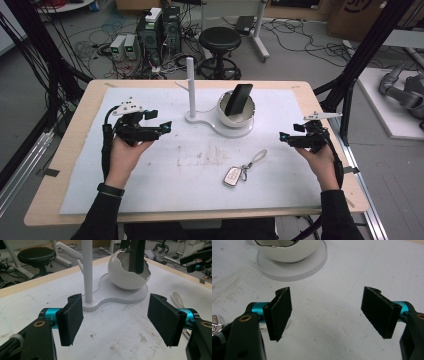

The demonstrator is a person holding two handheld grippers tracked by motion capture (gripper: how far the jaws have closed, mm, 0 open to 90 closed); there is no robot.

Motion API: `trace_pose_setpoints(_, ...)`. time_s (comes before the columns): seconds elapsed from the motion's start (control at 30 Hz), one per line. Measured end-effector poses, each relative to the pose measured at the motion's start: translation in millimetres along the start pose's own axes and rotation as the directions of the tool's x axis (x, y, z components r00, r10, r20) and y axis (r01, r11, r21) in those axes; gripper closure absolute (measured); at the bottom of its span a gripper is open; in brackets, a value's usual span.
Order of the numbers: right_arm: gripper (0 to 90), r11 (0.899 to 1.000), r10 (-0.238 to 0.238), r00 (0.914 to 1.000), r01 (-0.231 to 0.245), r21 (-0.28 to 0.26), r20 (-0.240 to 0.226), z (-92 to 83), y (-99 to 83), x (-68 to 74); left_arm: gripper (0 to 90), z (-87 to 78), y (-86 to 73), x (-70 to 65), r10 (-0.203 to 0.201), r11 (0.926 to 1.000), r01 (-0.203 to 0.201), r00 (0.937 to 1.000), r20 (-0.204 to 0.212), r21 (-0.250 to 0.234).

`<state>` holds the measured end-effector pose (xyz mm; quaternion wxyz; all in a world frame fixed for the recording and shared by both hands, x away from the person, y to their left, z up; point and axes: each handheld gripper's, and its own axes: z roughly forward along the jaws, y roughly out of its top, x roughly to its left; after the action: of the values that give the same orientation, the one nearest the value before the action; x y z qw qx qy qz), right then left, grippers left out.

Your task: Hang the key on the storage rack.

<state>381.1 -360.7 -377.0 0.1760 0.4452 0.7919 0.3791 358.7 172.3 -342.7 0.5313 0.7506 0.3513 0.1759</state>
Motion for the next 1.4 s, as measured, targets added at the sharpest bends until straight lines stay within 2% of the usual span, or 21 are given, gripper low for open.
trace_pose_setpoints(0.3, 25.1, 1.000, 0.002, 1.0000, -0.002, 0.000, -0.001, 1.6, 3.4, 2.1, 28.6, -5.4, -5.4, 4.9, -0.018, 0.9998, 0.018, 0.9997, -0.014, 0.008)
trace_pose_setpoints(0.43, 25.1, 1.000, -0.003, 1.0000, 0.003, -0.007, 0.000, -0.5, 5.8, 3.7, 28.6, -6.8, -3.7, 4.7, -0.016, 0.9999, 0.016, 0.9997, -0.017, -0.004)
trace_pose_setpoints(0.87, 25.1, 1.000, 0.009, 1.0000, -0.009, -0.008, -0.004, -3.1, 3.4, 3.0, 28.6, -4.1, -2.5, 5.3, -0.006, 1.0000, 0.006, 0.9997, -0.024, 0.003)
trace_pose_setpoints(1.03, 25.4, 1.000, -0.007, 0.9978, 0.009, 0.029, -0.066, 8.8, -3.4, 14.1, 28.6, -12.7, 0.5, 7.3, -0.007, 0.9998, 0.006, 0.9994, -0.035, -0.020)
trace_pose_setpoints(1.07, 25.4, 1.000, -0.007, 0.9978, 0.009, 0.029, -0.066, 8.8, -3.4, 14.1, 28.6, -12.7, 0.5, 7.3, -0.007, 0.9998, 0.006, 0.9994, -0.035, -0.020)
trace_pose_setpoints(1.1, 28.4, 0.997, -0.056, 0.9919, 0.061, 0.041, -0.114, 11.4, -2.2, 22.2, 28.6, -15.7, 2.7, 9.3, -0.006, 0.9996, 0.005, 0.9994, -0.035, -0.028)
trace_pose_setpoints(1.13, 29.7, 0.995, -0.087, 0.9864, 0.094, 0.044, -0.140, 12.3, -1.2, 25.2, 28.6, -16.5, 3.1, 10.1, -0.011, 0.9995, 0.010, 0.9994, -0.033, -0.031)
trace_pose_setpoints(1.17, 31.6, 0.992, -0.105, 0.9814, 0.114, 0.047, -0.160, 12.9, -0.9, 27.0, 28.6, -17.4, 3.3, 11.3, -0.012, 0.9995, 0.010, 0.9994, -0.033, -0.031)
trace_pose_setpoints(1.2, 32.4, 0.992, -0.108, 0.9801, 0.118, 0.052, -0.167, 13.5, -1.2, 27.8, 28.6, -18.4, 3.1, 11.8, -0.013, 0.9995, 0.012, 0.9991, -0.040, -0.031)
trace_pose_setpoints(1.27, 32.7, 0.994, -0.074, 0.9867, 0.085, 0.070, -0.144, 13.8, -4.0, 28.8, 28.6, -19.6, 2.6, 12.0, -0.020, 0.9993, 0.019, 0.9988, -0.046, -0.031)
trace_pose_setpoints(1.3, 32.7, 0.996, -0.018, 0.9920, 0.028, 0.081, -0.125, 12.8, -6.3, 30.1, 28.6, -20.0, 2.5, 12.0, -0.021, 0.9994, 0.020, 0.9986, -0.049, -0.030)
trace_pose_setpoints(1.33, 32.1, 0.996, 0.029, 0.9934, -0.019, 0.088, -0.111, 11.8, -8.3, 31.9, 28.6, -19.9, 2.4, 11.7, -0.024, 0.9992, 0.022, 0.9984, -0.052, -0.033)
trace_pose_setpoints(1.37, 31.7, 0.992, 0.092, 0.9913, -0.084, 0.089, -0.094, 10.0, -12.5, 37.7, 28.7, -19.7, 2.5, 11.5, -0.024, 0.9992, 0.022, 0.9983, -0.053, -0.033)
trace_pose_setpoints(1.4, 31.7, 0.991, 0.113, 0.9894, -0.106, 0.085, -0.091, 9.3, -15.6, 42.0, 28.6, -18.8, 2.6, 11.1, -0.023, 0.9993, 0.021, 0.9983, -0.054, -0.030)
